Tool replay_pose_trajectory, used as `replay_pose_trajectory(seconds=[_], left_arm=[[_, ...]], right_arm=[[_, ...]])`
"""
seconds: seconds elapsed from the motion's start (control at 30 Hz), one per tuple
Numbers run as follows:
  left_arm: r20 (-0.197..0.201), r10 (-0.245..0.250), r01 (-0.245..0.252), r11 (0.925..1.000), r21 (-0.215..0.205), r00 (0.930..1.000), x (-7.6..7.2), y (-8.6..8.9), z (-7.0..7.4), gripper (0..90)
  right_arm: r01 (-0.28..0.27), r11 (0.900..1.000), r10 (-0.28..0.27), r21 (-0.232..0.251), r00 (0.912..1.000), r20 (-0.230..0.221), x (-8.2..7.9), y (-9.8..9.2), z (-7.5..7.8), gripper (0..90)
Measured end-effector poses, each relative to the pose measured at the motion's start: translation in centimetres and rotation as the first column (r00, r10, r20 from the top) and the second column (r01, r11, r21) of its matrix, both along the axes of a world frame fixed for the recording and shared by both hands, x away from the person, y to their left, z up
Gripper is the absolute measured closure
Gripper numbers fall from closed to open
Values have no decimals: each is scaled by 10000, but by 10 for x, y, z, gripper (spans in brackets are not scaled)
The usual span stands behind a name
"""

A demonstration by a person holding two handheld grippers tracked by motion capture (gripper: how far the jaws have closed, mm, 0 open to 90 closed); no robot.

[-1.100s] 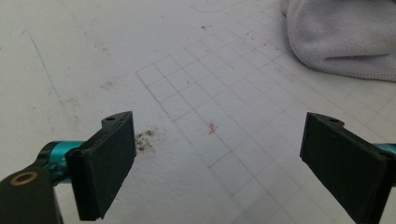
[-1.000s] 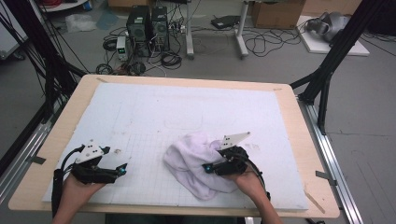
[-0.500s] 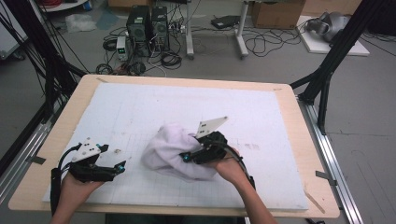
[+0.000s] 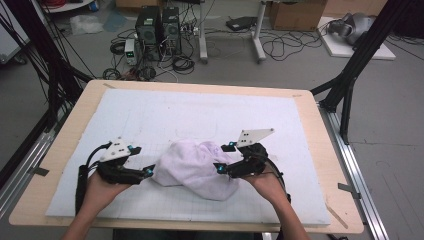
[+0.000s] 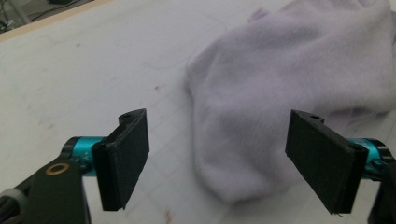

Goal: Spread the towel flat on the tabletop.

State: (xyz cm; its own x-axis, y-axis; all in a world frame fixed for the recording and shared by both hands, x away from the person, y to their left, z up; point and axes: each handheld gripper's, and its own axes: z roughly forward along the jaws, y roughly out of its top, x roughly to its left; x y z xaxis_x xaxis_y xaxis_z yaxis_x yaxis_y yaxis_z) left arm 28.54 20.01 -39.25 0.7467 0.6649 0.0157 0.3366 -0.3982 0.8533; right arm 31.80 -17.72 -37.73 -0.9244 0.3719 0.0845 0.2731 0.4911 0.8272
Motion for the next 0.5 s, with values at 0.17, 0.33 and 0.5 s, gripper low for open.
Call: replay_pose_trajectory(seconds=[0.17, 0.33, 0.5], left_arm=[[-821, -1179, 1198, 9926, 179, 9896, 25, -36, -13, 356], [-1458, -2298, 2433, 9665, 822, 9623, 29, -50, -30, 778], [-1537, -2483, 2605, 9633, 648, 9564, 15, -32, -24, 867]], right_arm=[[-804, 9916, 760, -1016, 9960, -469, 0, 14, -32, 630], [-742, 9930, 681, -915, 9954, -675, -4, 1, -40, 775], [-901, 9925, 857, -829, 9948, -552, -22, -5, -34, 786]])
